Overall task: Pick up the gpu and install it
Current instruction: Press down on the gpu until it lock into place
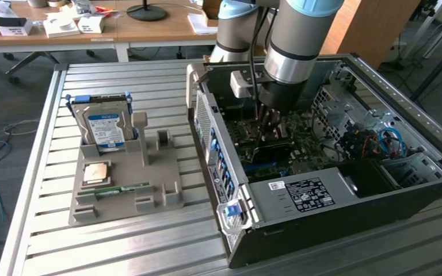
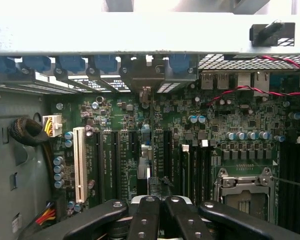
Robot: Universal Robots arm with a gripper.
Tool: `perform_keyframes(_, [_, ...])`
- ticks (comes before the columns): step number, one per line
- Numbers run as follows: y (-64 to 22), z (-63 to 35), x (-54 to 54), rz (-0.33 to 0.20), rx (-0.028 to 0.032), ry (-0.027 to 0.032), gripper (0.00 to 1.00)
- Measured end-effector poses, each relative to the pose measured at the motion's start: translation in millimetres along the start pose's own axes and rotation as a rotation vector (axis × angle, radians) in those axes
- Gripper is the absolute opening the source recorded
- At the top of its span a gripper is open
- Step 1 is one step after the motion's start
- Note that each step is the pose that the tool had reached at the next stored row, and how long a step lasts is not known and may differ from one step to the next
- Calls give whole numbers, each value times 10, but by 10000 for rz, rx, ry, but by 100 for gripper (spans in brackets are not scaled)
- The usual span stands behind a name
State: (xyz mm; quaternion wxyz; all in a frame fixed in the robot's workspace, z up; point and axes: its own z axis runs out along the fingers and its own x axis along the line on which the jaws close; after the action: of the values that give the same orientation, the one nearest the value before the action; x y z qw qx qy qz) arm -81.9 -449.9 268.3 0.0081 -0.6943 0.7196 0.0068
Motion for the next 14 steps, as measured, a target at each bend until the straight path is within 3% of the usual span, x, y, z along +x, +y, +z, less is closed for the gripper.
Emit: perform_keyframes(14, [0, 11, 0, 0, -2, 3, 11])
